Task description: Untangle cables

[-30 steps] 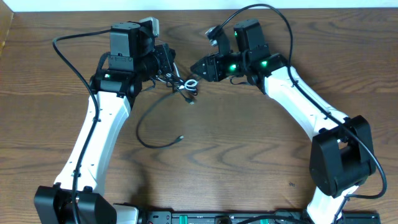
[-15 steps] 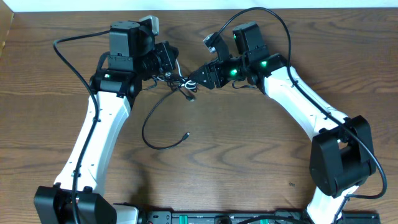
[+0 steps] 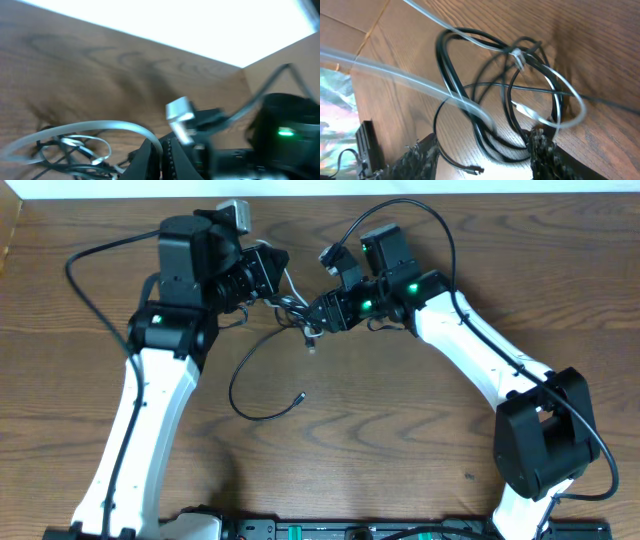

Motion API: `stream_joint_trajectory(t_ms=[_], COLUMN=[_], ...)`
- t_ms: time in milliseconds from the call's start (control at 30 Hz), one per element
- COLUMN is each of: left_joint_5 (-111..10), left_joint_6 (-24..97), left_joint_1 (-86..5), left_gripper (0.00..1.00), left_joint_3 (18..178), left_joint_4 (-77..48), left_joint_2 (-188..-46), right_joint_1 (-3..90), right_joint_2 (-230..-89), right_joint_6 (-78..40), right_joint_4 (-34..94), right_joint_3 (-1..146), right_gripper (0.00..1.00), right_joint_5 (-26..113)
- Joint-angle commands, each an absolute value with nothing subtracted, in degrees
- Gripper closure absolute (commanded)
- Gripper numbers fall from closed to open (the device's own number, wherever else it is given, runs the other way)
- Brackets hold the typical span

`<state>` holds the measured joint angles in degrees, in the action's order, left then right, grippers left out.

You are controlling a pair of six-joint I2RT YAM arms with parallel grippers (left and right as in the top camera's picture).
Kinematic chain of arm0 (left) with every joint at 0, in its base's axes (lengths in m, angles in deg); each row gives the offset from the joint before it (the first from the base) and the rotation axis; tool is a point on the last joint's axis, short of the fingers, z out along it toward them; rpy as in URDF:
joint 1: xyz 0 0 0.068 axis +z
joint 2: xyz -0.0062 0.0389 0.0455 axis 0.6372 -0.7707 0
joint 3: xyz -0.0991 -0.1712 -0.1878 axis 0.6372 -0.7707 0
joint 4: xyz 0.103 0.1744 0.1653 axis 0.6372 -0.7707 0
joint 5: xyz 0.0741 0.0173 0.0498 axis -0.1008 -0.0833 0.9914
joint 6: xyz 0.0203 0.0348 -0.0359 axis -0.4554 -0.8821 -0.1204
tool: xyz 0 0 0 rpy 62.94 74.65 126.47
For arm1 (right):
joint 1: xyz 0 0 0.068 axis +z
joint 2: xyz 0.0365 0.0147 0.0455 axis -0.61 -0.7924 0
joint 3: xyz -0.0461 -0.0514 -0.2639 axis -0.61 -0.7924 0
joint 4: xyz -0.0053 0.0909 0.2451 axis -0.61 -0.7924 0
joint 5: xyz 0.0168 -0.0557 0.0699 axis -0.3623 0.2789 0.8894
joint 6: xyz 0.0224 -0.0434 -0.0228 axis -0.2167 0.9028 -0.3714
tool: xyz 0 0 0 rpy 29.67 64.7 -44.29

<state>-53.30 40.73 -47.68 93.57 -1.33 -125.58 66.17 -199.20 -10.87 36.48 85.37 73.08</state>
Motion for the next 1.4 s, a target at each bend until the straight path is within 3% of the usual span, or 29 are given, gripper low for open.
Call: stream_joint_trajectory(t_ms=[0, 867, 1167, 1367], left_joint_5=[-54.68, -57.04, -57.04, -56.95], left_joint_6=[41.06, 50.57, 58.5, 64.95], left_joint_1=[-47.64, -45.13, -45.13, -45.13], left_gripper=[0.93, 0.93, 0.93, 0.93], left_joint_3=[96.11, 98.03, 98.47, 98.47], left_joint_4=[-0.83, 7.48, 20.42, 35.63], left_joint_2=[-121.67, -110.61, -110.61, -110.61], right_joint_1=[66.85, 67.22, 67.22, 67.22], right_joint_2=[-201.48, -205.28, -205.28, -205.28], right_joint_6=[-10.63, -11.18, -11.18, -11.18], right_joint_4=[36.24, 36.31, 36.29, 36.29], right_joint_3=[85.41, 85.32, 85.32, 85.32], right_gripper=[0.48, 0.51, 0.51, 0.5], right_joint_5=[70.66, 69.0, 69.02, 69.02])
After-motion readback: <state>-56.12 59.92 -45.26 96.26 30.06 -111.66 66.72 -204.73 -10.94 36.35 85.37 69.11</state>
